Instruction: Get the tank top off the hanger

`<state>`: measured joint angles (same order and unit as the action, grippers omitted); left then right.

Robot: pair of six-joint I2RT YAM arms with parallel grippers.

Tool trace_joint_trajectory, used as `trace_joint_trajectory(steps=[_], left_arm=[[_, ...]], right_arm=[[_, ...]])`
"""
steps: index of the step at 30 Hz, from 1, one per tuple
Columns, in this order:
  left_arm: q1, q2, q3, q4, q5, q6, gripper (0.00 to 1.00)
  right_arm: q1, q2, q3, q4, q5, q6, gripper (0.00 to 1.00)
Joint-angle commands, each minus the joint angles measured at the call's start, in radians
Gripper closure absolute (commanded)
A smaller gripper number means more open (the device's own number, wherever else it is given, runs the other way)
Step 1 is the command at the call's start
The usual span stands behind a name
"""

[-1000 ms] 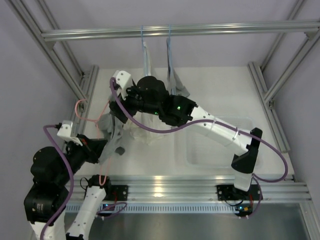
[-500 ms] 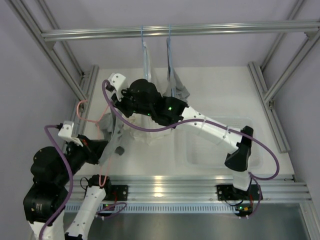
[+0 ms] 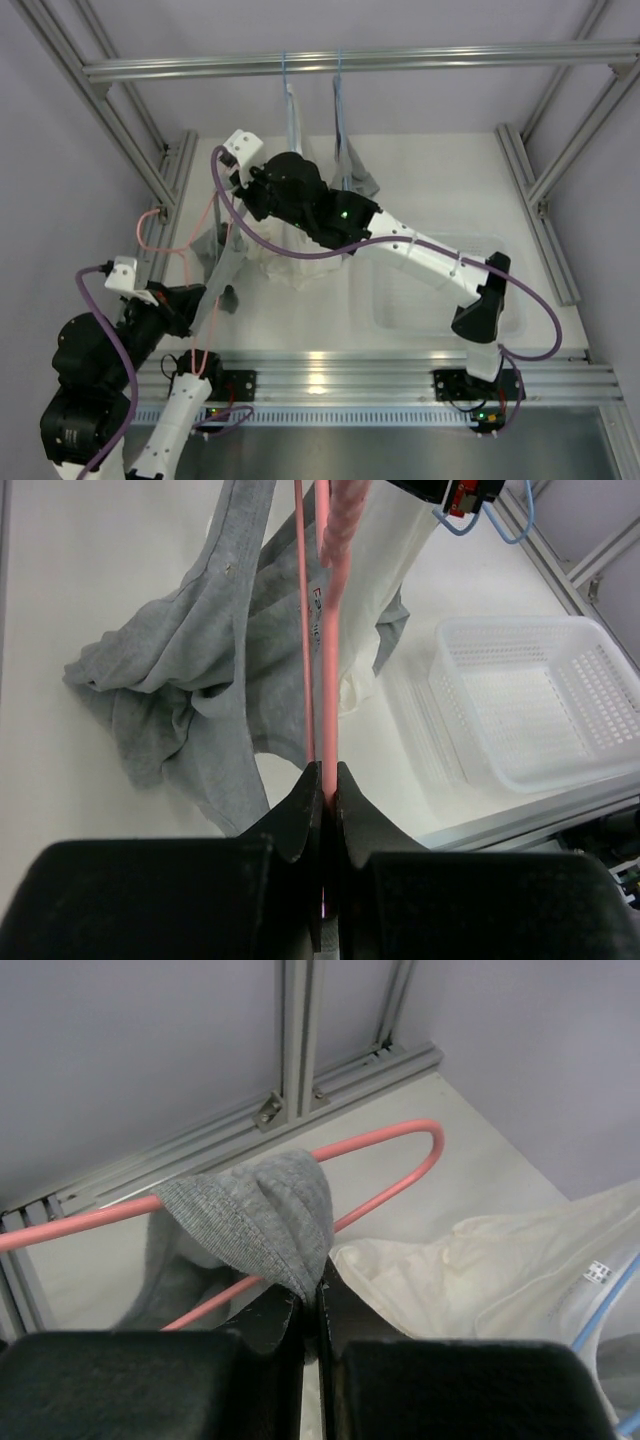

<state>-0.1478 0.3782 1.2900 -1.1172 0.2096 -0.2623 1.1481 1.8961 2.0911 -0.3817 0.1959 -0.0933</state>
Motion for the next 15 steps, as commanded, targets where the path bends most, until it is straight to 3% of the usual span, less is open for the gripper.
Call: trace_joint_trajectory(steps=[1, 6, 15], left_arm=[[-0.006, -0.021, -0.020, 0.030, 0.045, 0.009, 1.00], [-0.006, -0.035, -0.063, 0.030, 0.106, 0.009, 1.00], [-0.006, -0.091, -0.087, 0.016, 0.050, -0.005, 1.00]], right_arm=[[-0.030, -0.048, 0.064, 0.083, 0.086, 0.009, 1.00], [-0.054, -0.028, 0.109, 0.083, 0.109, -0.009, 1.00], [-0.111, 0.004, 0.159, 0.083, 0.103, -0.003, 1.00]])
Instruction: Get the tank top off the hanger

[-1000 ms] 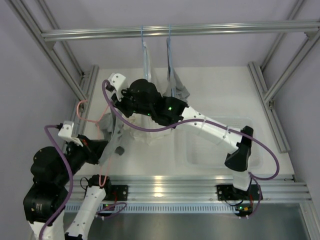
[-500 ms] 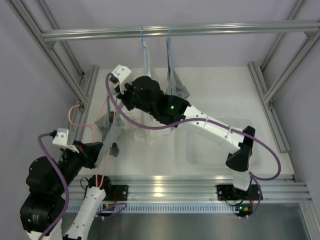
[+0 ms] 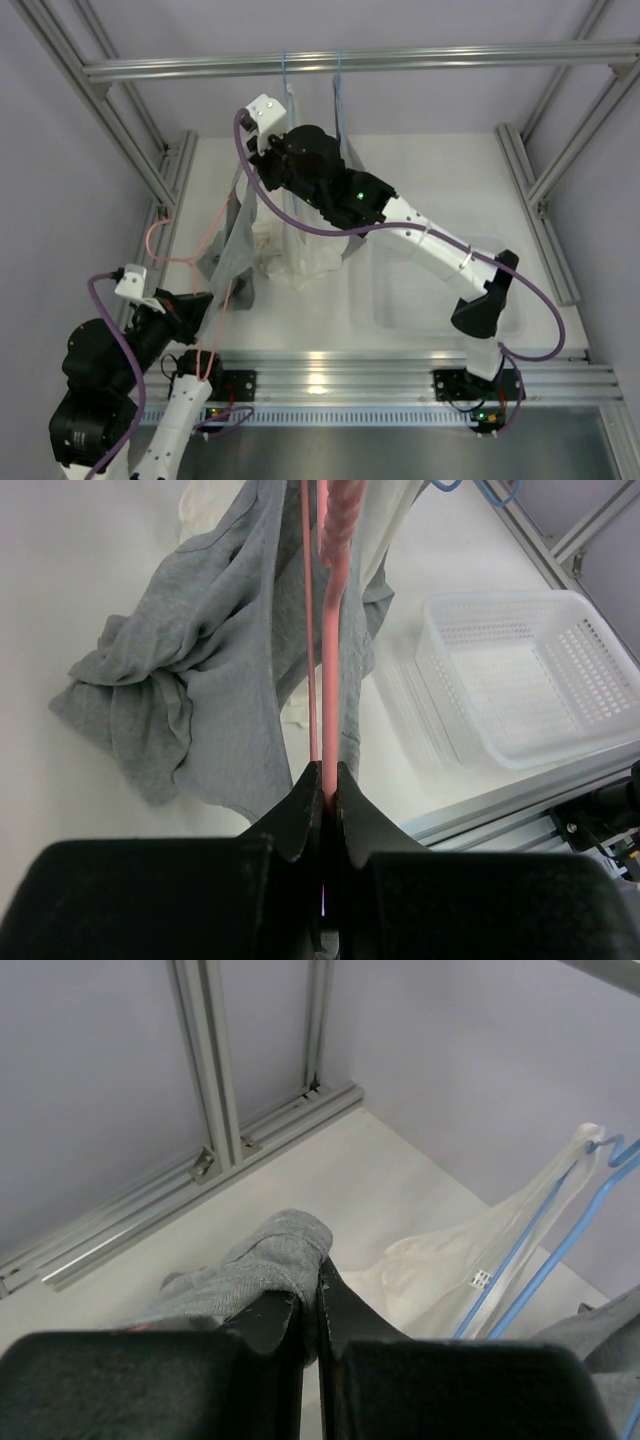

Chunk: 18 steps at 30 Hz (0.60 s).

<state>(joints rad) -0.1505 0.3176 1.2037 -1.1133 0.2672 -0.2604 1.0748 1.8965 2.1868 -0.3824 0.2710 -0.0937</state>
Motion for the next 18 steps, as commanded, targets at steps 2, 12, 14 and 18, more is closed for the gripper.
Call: trace_joint_trajectory(steps=[2, 12, 14, 18], left_arm=[[-0.003, -0.035, 0.000, 0.013, 0.001, -0.004, 1.00], [-0.026, -0.066, 0.033, 0.029, 0.083, 0.018, 1.00], [-0.026, -0.069, 0.043, 0.030, 0.073, 0.020, 1.00], [-0.032, -0.068, 0.065, 0.033, 0.006, 0.021, 1.00]], right_arm=[[-0.039, 0.027, 0.077, 0.083, -0.001, -0.011, 1.00], [-0.072, 0.081, 0.114, 0.079, -0.024, -0.011, 1.00], [-0.082, 0.082, 0.110, 0.073, -0.050, 0.005, 1.00], [-0.087, 0.075, 0.081, 0.065, -0.094, 0.006, 1.00]])
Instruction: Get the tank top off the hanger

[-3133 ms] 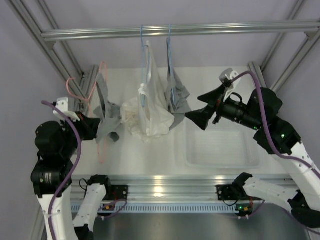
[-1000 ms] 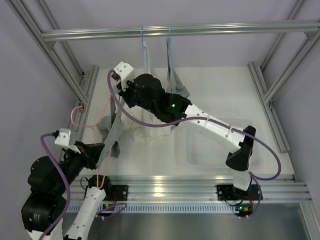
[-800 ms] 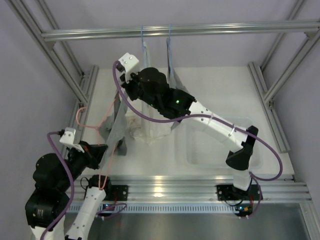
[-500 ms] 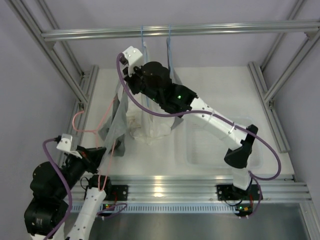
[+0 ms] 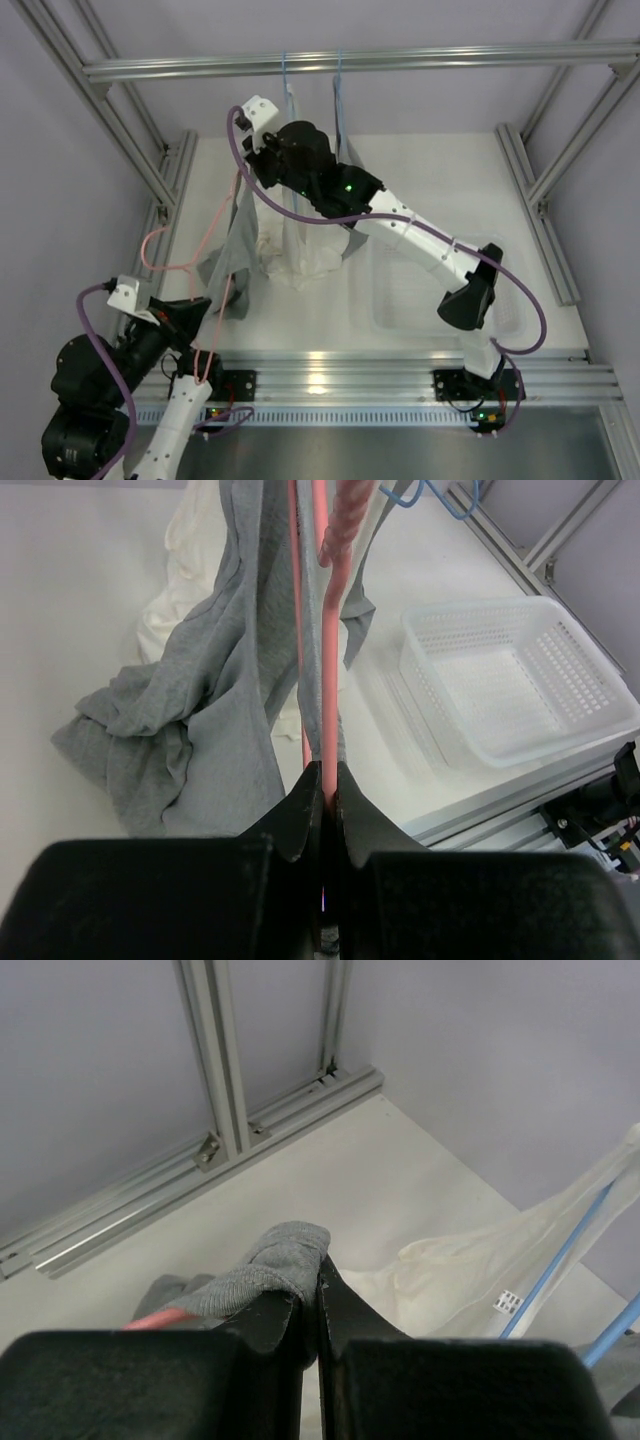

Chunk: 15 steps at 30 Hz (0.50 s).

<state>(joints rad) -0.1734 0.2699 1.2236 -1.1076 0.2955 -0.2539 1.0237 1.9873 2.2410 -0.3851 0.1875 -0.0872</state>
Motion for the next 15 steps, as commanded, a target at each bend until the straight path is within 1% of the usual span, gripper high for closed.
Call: trace_joint_trajectory(steps=[1, 3, 7, 8, 10, 13, 15], left_arm=[[-0.009, -0.018, 0.053, 0.028, -0.047, 0.010, 1.00], [-0.009, -0.021, 0.074, 0.043, -0.131, -0.011, 1.00], [-0.011, -0.060, 0.090, 0.129, -0.247, -0.042, 1.00], [-0.011, -0.081, 0.088, 0.152, -0.268, -0.054, 1.00], [-0.011, -0.090, 0.079, 0.222, -0.324, -0.070, 1.00], [-0.011, -0.064, 0.064, 0.314, -0.309, -0.094, 1.00], [-0.011, -0.020, 0.042, 0.389, -0.300, -0.104, 1.00]], right_arm=[[-0.036, -0.021, 0.019, 0.066, -0.051, 0.000, 1.00], [-0.036, -0.033, -0.004, 0.060, -0.103, 0.012, 1.00], [-0.033, -0.064, -0.052, 0.063, -0.284, 0.072, 1.00], [-0.030, -0.068, -0.058, 0.063, -0.313, 0.108, 1.00], [0.005, -0.070, -0.067, 0.061, -0.345, 0.112, 1.00], [0.067, -0.073, -0.080, 0.061, -0.345, 0.107, 1.00], [0.096, -0.081, -0.096, 0.063, -0.349, 0.121, 1.00]])
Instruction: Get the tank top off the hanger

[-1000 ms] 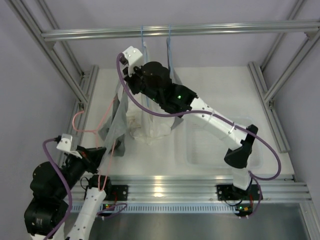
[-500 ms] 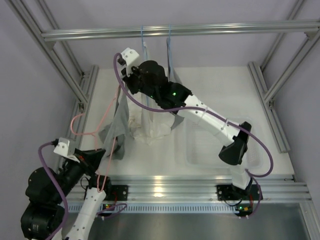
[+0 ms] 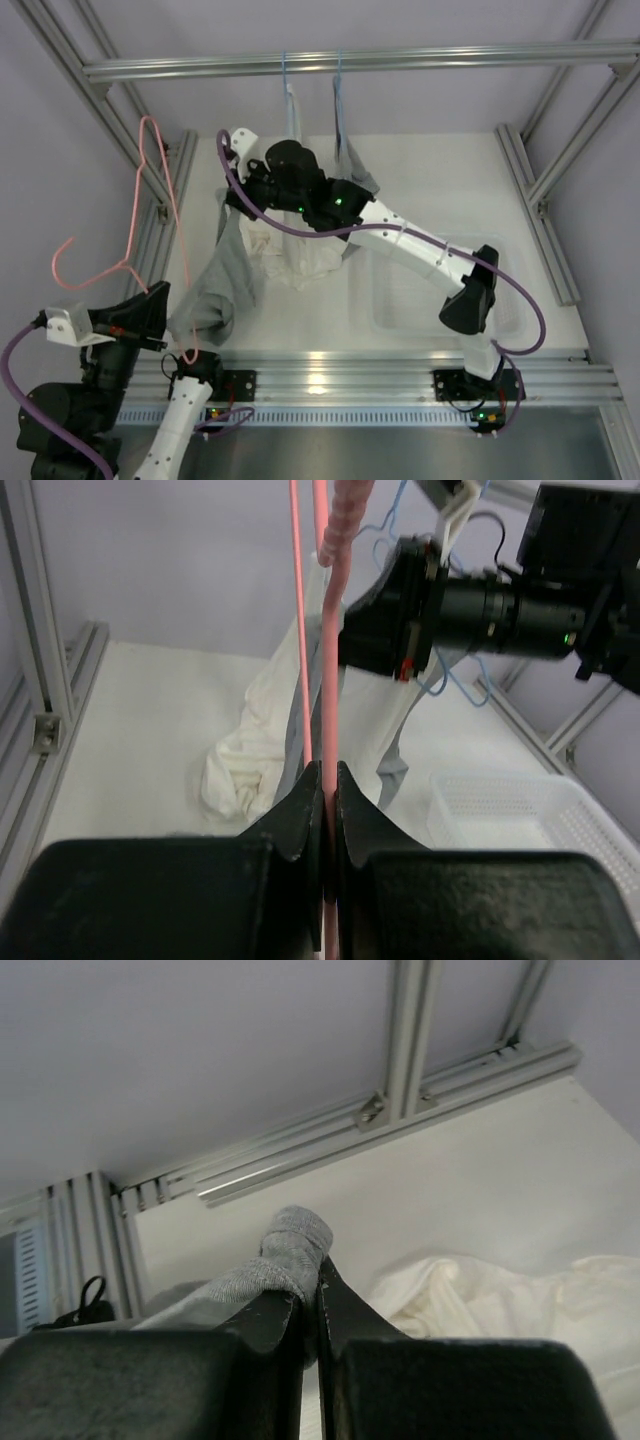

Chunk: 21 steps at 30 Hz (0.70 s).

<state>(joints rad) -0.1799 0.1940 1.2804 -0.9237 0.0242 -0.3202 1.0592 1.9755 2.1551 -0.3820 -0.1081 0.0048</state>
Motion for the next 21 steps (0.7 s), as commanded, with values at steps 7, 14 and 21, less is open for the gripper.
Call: trace_joint_trajectory(steps=[7, 14, 21], left_arm=[[-0.004, 0.162, -0.084, 0.455, -0.012, 0.009, 1.00], [-0.003, 0.327, -0.098, 0.659, -0.179, 0.075, 1.00], [-0.003, 0.475, 0.037, 0.604, -0.194, 0.101, 1.00]], right_arm=[[0.088, -0.194, -0.211, 0.137, -0.061, 0.092, 1.00], [0.093, -0.198, -0.357, 0.141, 0.053, 0.101, 1.00], [0.131, -0.155, -0.452, 0.187, 0.200, 0.089, 1.00]])
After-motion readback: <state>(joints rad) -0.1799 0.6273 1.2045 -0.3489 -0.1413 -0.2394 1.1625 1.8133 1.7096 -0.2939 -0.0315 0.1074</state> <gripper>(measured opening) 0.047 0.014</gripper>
